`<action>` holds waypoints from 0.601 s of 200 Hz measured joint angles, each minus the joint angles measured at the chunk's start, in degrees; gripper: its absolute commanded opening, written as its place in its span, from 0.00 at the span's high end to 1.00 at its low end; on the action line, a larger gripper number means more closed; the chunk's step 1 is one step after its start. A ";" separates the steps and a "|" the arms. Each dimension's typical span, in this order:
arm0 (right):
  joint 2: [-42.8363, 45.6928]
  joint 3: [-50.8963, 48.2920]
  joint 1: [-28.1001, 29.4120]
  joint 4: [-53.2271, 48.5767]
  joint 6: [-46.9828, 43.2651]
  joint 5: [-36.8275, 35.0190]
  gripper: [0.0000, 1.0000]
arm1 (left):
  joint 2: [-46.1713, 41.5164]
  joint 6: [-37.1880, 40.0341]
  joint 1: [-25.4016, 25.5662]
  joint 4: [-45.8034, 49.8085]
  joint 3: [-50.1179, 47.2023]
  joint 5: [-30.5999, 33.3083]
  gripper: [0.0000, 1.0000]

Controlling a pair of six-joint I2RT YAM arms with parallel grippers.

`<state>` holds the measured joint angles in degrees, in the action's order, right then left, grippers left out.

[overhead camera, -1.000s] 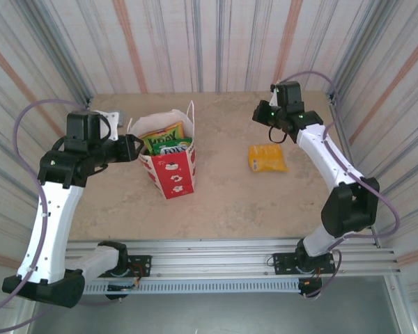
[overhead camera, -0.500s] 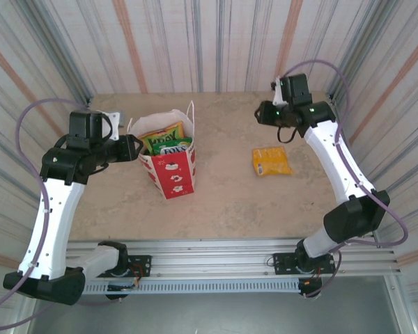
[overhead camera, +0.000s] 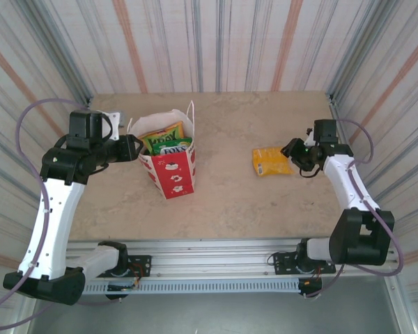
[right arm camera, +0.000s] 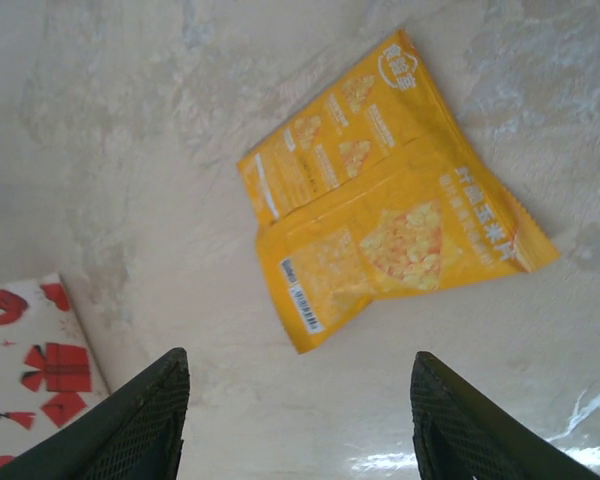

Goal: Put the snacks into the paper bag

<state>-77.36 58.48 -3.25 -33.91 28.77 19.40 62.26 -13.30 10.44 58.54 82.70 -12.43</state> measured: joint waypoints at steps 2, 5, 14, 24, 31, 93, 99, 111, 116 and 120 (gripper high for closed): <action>-0.31 0.11 -0.02 -0.04 -0.61 0.02 0.39 | 0.00 0.00 0.00 0.00 0.00 0.00 0.50; -1.03 0.39 -0.02 -0.24 -1.92 0.09 0.38 | 0.00 0.00 0.00 -0.02 0.00 0.02 0.50; -3.02 1.27 0.00 -0.92 -5.11 0.09 0.37 | 0.00 0.00 0.00 0.00 0.00 0.02 0.50; -5.60 2.60 0.00 -1.68 -8.61 -0.02 0.37 | 0.00 0.00 0.00 0.00 0.00 0.02 0.50; -7.30 3.61 -0.02 -2.16 -10.51 -0.09 0.36 | 0.00 0.00 0.00 0.00 0.00 0.02 0.50; -22.58 13.60 -1.40 -4.35 -20.09 -0.26 0.37 | 0.07 -0.02 0.00 -0.04 -0.96 0.07 0.50; -23.82 14.40 -1.40 -4.57 -20.52 -0.28 0.37 | 0.11 -0.02 0.00 -0.02 -1.25 0.07 0.50; -25.90 15.76 -1.40 -5.14 -21.40 -0.28 0.37 | 0.28 -0.02 0.00 -0.02 -1.53 0.07 0.50; -26.75 16.24 -1.40 -5.33 -21.81 -0.24 0.37 | 0.33 -0.02 0.00 -0.02 -1.53 0.09 0.50; -27.28 16.50 -1.40 -5.46 -21.97 -0.22 0.38 | 0.35 -0.04 0.00 -0.04 -1.53 0.11 0.50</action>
<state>-104.64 74.98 -4.64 -39.38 6.81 19.18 62.61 -13.34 10.44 58.50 81.17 -12.32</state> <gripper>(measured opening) 0.631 0.497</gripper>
